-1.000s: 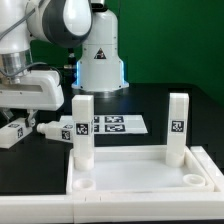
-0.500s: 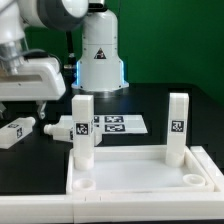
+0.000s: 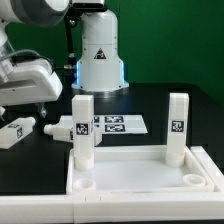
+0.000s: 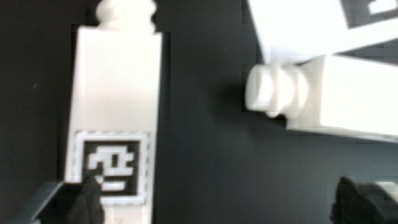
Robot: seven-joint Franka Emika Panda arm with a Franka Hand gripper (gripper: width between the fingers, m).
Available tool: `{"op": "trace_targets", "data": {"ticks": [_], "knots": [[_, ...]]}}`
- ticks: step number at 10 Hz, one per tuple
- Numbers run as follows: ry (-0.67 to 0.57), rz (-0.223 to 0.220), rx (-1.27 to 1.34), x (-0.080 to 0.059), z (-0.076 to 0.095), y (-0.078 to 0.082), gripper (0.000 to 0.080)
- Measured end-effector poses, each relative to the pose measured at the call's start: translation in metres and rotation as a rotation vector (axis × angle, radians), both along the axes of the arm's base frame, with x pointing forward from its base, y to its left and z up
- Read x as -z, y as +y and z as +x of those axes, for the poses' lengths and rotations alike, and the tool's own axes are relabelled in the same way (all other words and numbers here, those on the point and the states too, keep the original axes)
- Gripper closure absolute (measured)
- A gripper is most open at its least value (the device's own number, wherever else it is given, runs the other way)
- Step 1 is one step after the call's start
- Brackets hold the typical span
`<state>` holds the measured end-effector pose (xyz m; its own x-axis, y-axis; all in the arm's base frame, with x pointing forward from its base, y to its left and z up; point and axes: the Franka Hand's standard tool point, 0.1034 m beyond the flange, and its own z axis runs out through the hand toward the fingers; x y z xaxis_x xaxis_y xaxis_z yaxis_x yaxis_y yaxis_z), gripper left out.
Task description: Assemble desk
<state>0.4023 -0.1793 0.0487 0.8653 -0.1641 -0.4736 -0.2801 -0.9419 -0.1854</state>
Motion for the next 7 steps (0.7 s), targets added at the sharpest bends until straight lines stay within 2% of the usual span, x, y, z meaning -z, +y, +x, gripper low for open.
{"op": "trace_targets", "data": {"ticks": [1, 2, 3, 4, 5, 7], "knots": [[0.107, 0.037, -0.017, -0.003, 0.006, -0.016, 0.0151], [0.213, 0.066, -0.033, -0.009, 0.020, -0.034, 0.0151], [0.325, 0.083, -0.040, -0.015, 0.031, -0.044, 0.0151], [0.417, 0.098, -0.052, -0.012, 0.040, -0.047, 0.0151], [0.416, 0.098, -0.069, -0.005, 0.045, -0.047, 0.0151], [0.428, 0.096, -0.052, -0.004, 0.042, -0.048, 0.0151]]}}
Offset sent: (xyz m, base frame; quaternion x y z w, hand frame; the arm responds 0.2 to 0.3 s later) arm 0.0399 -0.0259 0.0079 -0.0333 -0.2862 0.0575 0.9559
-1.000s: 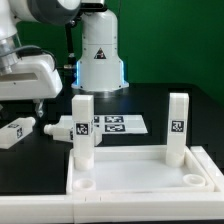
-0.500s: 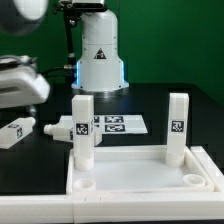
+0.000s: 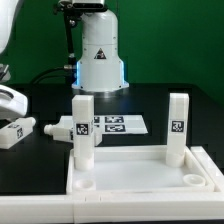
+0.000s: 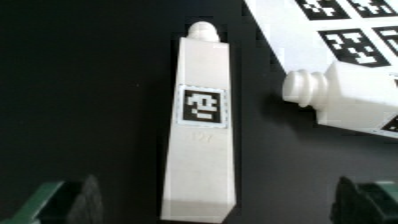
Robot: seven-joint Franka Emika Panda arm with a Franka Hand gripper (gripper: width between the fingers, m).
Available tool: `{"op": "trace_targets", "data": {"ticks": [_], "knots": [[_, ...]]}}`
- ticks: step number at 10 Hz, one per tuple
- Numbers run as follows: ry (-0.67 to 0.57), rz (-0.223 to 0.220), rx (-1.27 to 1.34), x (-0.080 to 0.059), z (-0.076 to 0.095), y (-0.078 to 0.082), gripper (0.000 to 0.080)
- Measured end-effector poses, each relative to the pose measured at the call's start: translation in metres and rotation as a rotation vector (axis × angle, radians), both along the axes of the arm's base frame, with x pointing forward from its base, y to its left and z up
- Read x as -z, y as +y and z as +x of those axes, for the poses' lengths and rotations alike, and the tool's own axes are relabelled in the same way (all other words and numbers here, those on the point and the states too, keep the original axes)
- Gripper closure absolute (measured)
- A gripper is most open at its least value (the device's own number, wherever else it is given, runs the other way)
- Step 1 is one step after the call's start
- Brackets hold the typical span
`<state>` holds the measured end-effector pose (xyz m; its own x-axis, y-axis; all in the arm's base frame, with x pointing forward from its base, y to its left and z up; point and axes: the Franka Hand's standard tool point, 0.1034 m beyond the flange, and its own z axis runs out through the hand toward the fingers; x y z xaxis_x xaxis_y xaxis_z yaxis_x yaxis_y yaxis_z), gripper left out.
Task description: Assemble desk
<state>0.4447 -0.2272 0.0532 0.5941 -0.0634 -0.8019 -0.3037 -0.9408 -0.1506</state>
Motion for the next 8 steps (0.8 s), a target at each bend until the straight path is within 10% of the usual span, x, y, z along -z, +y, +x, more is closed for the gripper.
{"op": "trace_targets", "data": {"ticks": [7, 8], "knots": [[0.079, -0.041, 0.044, 0.046, -0.030, 0.014, 0.0151], [0.079, -0.041, 0.044, 0.045, -0.030, 0.014, 0.0279]]}}
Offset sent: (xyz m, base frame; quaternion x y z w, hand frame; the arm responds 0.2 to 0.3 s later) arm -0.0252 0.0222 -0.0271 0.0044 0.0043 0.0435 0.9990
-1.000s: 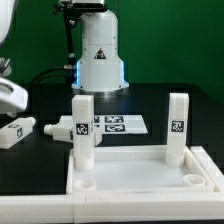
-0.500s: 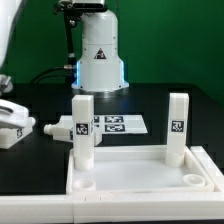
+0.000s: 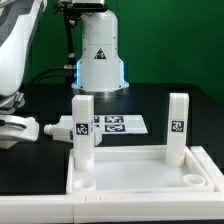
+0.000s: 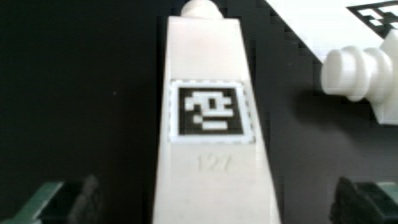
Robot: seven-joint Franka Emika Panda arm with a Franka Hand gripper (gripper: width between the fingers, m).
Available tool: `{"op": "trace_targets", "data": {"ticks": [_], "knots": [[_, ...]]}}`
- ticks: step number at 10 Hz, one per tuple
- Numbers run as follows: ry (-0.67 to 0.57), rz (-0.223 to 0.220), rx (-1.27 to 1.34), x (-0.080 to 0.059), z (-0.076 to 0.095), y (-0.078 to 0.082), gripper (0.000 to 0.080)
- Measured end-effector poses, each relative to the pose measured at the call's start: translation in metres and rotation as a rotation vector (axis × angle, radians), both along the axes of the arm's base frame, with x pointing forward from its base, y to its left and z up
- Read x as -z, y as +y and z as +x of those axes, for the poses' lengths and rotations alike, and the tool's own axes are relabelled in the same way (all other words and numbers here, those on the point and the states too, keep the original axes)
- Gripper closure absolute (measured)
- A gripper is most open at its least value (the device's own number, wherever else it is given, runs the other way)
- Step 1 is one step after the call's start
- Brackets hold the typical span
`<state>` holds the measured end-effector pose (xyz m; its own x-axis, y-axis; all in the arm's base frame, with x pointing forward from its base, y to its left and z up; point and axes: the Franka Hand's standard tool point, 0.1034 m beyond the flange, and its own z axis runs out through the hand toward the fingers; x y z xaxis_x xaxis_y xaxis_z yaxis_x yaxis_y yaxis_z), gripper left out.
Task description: Assemble desk
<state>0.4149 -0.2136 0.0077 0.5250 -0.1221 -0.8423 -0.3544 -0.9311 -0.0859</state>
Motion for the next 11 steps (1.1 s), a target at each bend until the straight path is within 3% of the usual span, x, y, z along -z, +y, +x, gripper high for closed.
{"op": "trace_targets", "data": {"ticks": [1, 3, 4, 6, 8, 9, 11], "knots": [[0.000, 0.000, 0.000, 0.000, 0.000, 0.000, 0.0279], [-0.002, -0.001, 0.000, 0.001, 0.000, 0.000, 0.0517], [-0.005, 0.001, -0.002, -0.005, 0.003, 0.001, 0.0517], [-0.010, 0.026, -0.010, -0.048, 0.026, 0.011, 0.0515], [-0.147, 0.002, -0.046, -0.095, 0.062, 0.016, 0.0515], [-0.251, -0.023, -0.066, -0.099, 0.073, 0.014, 0.0515], [-0.336, -0.060, -0.059, -0.095, 0.067, 0.012, 0.0515]]}}
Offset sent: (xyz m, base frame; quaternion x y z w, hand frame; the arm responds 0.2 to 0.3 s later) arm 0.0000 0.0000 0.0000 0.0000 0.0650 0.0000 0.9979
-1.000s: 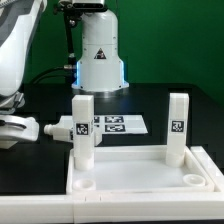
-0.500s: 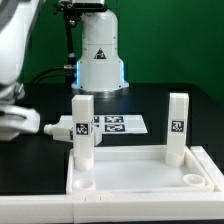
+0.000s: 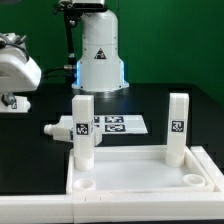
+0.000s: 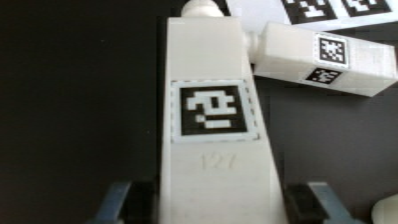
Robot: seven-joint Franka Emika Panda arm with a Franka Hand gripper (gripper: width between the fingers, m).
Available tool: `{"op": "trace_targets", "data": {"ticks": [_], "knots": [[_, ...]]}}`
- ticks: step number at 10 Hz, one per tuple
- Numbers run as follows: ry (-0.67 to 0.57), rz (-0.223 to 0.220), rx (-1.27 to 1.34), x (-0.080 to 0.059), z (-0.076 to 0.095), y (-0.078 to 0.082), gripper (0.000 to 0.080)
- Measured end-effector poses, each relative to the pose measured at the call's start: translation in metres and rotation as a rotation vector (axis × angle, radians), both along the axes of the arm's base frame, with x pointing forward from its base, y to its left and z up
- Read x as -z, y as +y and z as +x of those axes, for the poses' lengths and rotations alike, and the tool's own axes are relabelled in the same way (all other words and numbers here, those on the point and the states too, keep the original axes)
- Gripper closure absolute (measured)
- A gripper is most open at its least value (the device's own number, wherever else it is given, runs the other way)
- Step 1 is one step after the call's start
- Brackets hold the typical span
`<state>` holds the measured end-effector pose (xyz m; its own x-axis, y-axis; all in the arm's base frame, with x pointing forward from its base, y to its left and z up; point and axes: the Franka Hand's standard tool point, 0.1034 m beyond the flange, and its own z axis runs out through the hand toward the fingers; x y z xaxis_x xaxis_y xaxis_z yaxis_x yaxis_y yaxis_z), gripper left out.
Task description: Assemble desk
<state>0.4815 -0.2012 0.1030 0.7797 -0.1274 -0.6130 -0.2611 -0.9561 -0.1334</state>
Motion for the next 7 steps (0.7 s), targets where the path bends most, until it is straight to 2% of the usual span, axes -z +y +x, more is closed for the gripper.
{"op": "trace_targets", "data": {"ticks": [1, 2, 3, 4, 5, 6, 7], "knots": [[-0.069, -0.031, -0.001, 0.002, 0.008, -0.004, 0.0515], [-0.125, -0.045, 0.003, -0.002, 0.014, -0.002, 0.0515], [-0.226, -0.048, -0.001, -0.022, 0.042, 0.009, 0.0515], [-0.344, -0.084, -0.031, -0.040, 0.072, 0.020, 0.0515], [-0.394, -0.097, -0.070, -0.053, 0.088, 0.036, 0.0515], [-0.477, -0.130, -0.088, -0.055, 0.099, 0.038, 0.0514], [-0.547, -0.150, -0.077, -0.053, 0.099, 0.035, 0.0514]]}}
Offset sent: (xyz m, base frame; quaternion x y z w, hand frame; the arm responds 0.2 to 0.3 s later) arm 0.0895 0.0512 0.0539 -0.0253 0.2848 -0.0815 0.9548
